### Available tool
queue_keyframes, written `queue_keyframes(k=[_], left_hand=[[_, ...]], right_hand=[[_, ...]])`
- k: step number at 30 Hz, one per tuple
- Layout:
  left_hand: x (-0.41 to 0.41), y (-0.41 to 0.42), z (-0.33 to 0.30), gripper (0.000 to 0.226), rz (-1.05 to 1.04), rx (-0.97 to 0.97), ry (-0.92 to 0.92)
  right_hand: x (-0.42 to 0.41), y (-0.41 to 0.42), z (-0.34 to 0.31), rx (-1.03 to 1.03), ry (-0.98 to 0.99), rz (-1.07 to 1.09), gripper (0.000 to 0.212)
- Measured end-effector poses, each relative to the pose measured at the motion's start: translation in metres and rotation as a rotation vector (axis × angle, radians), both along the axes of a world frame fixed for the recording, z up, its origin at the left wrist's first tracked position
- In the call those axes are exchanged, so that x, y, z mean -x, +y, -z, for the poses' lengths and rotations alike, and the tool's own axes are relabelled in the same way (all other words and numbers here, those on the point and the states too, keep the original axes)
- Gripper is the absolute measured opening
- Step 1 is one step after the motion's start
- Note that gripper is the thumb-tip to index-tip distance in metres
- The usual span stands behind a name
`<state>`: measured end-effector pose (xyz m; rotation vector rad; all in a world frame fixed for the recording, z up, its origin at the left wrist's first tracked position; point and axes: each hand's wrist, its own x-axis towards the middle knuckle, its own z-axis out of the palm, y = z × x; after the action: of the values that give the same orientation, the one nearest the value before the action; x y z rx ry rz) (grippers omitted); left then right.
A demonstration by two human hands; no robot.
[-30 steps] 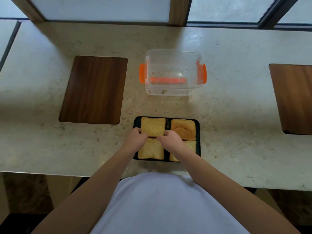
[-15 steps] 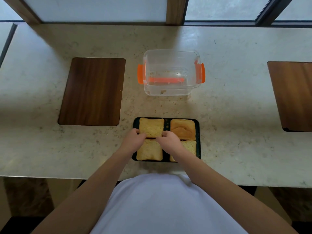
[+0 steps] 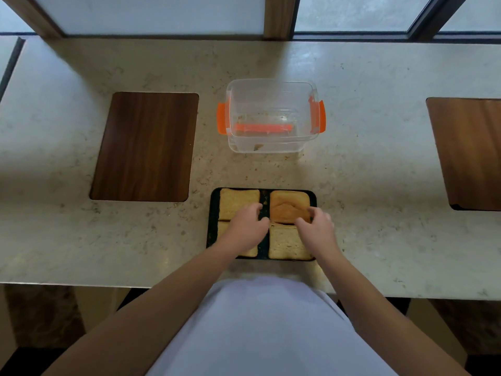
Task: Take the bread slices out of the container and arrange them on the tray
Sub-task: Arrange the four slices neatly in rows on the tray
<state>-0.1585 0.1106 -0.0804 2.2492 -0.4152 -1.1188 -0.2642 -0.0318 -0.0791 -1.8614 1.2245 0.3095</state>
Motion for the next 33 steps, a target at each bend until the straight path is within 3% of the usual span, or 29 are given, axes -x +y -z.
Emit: queue_keyframes(k=[2,4,7,10,12,14,17,18,21,22,25,26,33], left_hand=[[0.004,-0.015,0.004,0.053,0.025,-0.032,0.069],[0.008,-0.023,0.011,0.014,0.019,-0.095,0.068],[0.012,-0.032,0.017,0.034,-0.037,-0.164,0.097],[0.013,-0.037,0.016,0.034,-0.096,-0.195,0.153],[0.013,-0.037,0.016,0.030,-0.116,-0.182,0.188],[0.012,-0.037,0.015,0.006,-0.119,-0.186,0.222],[0.012,-0.039,0.019,0.056,-0.138,-0.182,0.228],[0.012,-0.039,0.021,0.054,-0.137,-0.175,0.234],[0.012,-0.038,0.020,0.006,-0.138,-0.164,0.232],[0.012,-0.038,0.019,0.009,-0.145,-0.162,0.240],[0.012,-0.037,0.016,0.058,-0.157,-0.152,0.248],[0.012,-0.037,0.016,0.065,-0.150,-0.149,0.241],[0.011,-0.036,0.005,0.053,-0.126,-0.140,0.221]], right_hand=[[0.010,-0.011,0.003,-0.011,0.046,-0.004,0.062],[0.014,-0.014,0.006,-0.035,0.065,-0.031,0.062],[0.014,-0.014,0.007,-0.006,0.104,-0.051,0.062],[0.010,-0.012,0.008,-0.052,0.131,-0.059,0.062],[0.009,-0.011,0.009,-0.110,0.108,-0.037,0.063],[0.009,-0.011,0.010,-0.128,0.087,-0.023,0.066],[0.010,-0.014,0.011,-0.135,0.072,-0.011,0.066],[0.010,-0.015,0.013,-0.138,0.068,-0.012,0.066],[0.009,-0.015,0.014,-0.162,0.045,-0.017,0.068],[0.009,-0.014,0.014,-0.166,0.038,-0.020,0.068],[0.009,-0.014,0.014,-0.156,0.025,-0.016,0.066],[0.009,-0.014,0.014,-0.152,0.023,-0.013,0.066],[0.008,-0.015,0.014,-0.126,0.025,-0.007,0.060]])
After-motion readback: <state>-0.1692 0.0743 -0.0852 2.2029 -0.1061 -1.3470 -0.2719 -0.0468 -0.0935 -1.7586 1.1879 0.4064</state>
